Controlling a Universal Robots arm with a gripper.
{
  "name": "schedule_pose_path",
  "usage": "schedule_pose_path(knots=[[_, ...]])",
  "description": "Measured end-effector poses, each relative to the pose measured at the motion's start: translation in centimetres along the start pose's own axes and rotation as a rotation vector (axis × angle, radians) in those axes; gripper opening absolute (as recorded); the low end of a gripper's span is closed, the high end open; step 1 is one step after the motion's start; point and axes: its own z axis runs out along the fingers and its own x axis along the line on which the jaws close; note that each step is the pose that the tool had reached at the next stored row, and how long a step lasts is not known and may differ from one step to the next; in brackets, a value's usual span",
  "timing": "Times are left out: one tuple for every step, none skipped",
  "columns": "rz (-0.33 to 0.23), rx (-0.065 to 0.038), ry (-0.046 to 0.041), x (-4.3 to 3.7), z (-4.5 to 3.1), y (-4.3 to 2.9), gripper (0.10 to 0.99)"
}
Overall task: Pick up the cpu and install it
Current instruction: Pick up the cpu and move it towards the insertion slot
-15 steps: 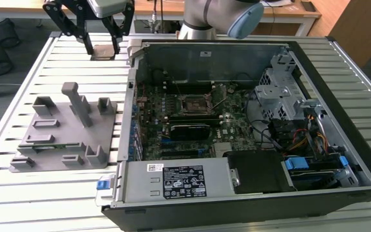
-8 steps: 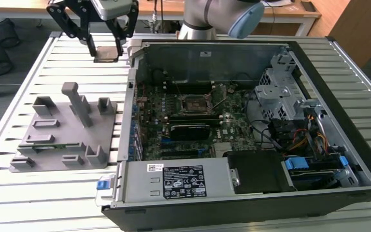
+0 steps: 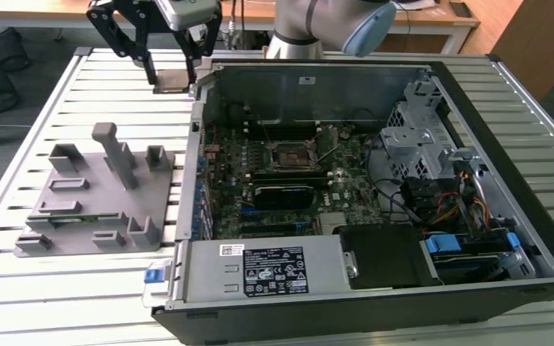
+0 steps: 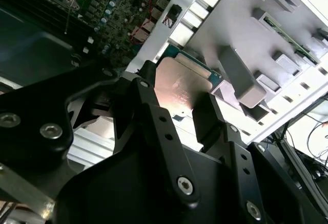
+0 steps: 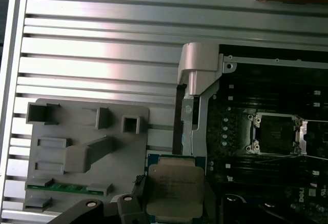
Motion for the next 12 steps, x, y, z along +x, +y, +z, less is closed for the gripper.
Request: schedule_pose_path(knots=[[0.000, 0.000, 0.0000, -0.19, 0.00, -0.01, 0.533], [0.000, 0.000, 0.0000, -0.39, -0.01, -0.02, 0.533], [0.000, 0.000, 0.0000, -0.57, -0.01, -0.03, 0.533], [0.000, 0.000, 0.0000, -0.76, -0.01, -0.05, 0.533], [0.000, 0.000, 0.0000, -1.01, -0.01, -0.06, 0.533], [0.000, 0.000, 0.0001, -1.26, -0.02, -0.08, 0.533], [0.000, 0.000, 0.0001, -1.48, -0.02, -0.09, 0.533], [0.000, 0.000, 0.0000, -1.63, -0.01, -0.10, 0.533], [0.000, 0.000, 0.0001, -1.79, -0.01, -0.11, 0.533], [0.000, 0.000, 0.0000, -2.01, -0.01, -0.12, 0.533], [0.000, 0.000, 0.0001, -2.23, 0.00, -0.14, 0.533], [0.000, 0.000, 0.0001, -2.41, 0.01, -0.15, 0.533]])
